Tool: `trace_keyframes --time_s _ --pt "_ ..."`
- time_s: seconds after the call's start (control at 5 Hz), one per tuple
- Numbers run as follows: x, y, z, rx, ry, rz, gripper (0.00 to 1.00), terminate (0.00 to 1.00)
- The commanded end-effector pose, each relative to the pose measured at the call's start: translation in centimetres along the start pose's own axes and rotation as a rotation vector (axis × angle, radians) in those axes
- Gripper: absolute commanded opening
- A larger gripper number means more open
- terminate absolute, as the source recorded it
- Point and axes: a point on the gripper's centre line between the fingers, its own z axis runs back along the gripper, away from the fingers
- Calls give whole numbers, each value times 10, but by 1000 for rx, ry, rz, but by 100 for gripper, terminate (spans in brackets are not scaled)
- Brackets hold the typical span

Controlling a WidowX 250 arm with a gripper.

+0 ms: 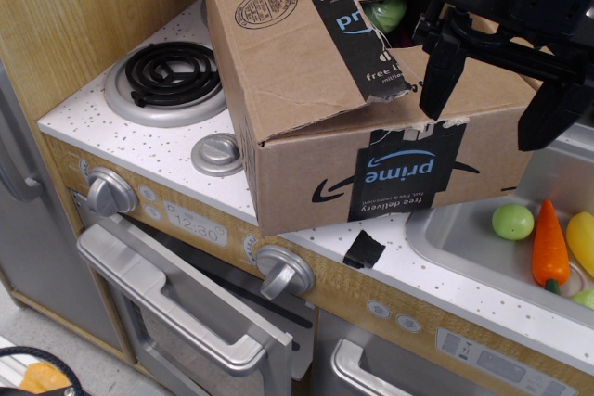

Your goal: Open large4fbox flaps

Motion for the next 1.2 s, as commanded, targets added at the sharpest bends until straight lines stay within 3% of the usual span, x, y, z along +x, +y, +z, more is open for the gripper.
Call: trace_keyframes --time_s 0.0,0.4,0.8,1.0 --pt "0 0 0 0 0 0 100 0" --pt "2 13 -27 9 -49 -66 100 0" --pt "24 21 -41 -42 -160 -142 100 0" --pt "32 30 -33 47 -181 -191 100 0"
